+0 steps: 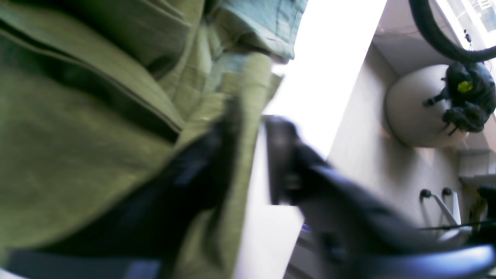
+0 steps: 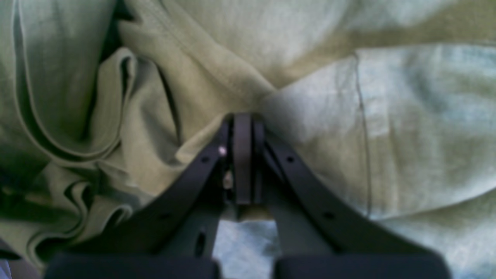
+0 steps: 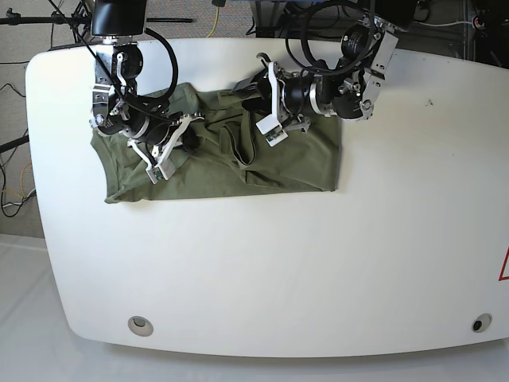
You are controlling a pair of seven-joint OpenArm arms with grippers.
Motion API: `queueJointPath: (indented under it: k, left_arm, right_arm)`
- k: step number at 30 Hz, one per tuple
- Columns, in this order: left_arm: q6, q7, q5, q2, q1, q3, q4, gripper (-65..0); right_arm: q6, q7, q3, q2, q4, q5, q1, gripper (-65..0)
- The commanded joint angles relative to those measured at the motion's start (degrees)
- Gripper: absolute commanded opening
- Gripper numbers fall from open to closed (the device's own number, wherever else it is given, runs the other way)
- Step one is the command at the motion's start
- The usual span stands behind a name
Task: Fold the T-shirt properly
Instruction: 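Push the folded end inward toward the right gripper with the left gripper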
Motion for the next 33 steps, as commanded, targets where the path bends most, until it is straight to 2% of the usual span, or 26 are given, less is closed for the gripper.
queueJointPath:
  k: [1,5,8,15,29,33]
  left_arm:
    - [-0.41,-1.62,-1.11,0.16,-0.5,-1.29,1.3,-30.1]
    - [-0.41,-2.94,-1.2,0.16,-0.41,-2.08,1.3,-19.2]
    - [-0.41,-3.12,-1.2,0.16,-0.41,-2.08,1.3,-15.7]
    - [-0.41,-3.12,-1.2,0.24,-1.38,-1.99,1.48,-15.7]
    - [0.03,-3.12,-0.76,0.24,-10.17,-2.17,2.36,-15.7]
    - [2.4,-3.12,-0.67,-0.02,-11.23,-2.08,2.36,-15.7]
  right_arm:
    - [-0.08,-1.73,0.07,0.43,0.4,-1.09,-0.14,-64.7]
    - [-0.08,-1.73,0.07,0.43,0.4,-1.09,-0.14,-64.7]
    - [-0.08,-1.73,0.07,0.43,0.4,-1.09,-0.14,-64.7]
    - [-0.08,-1.73,0.07,0.43,0.4,-1.09,-0.14,-64.7]
    - [-0.08,-1.73,0.07,0.43,0.4,-1.09,-0.14,-64.7]
    - [-0.08,-1.73,0.07,0.43,0.4,-1.09,-0.14,-64.7]
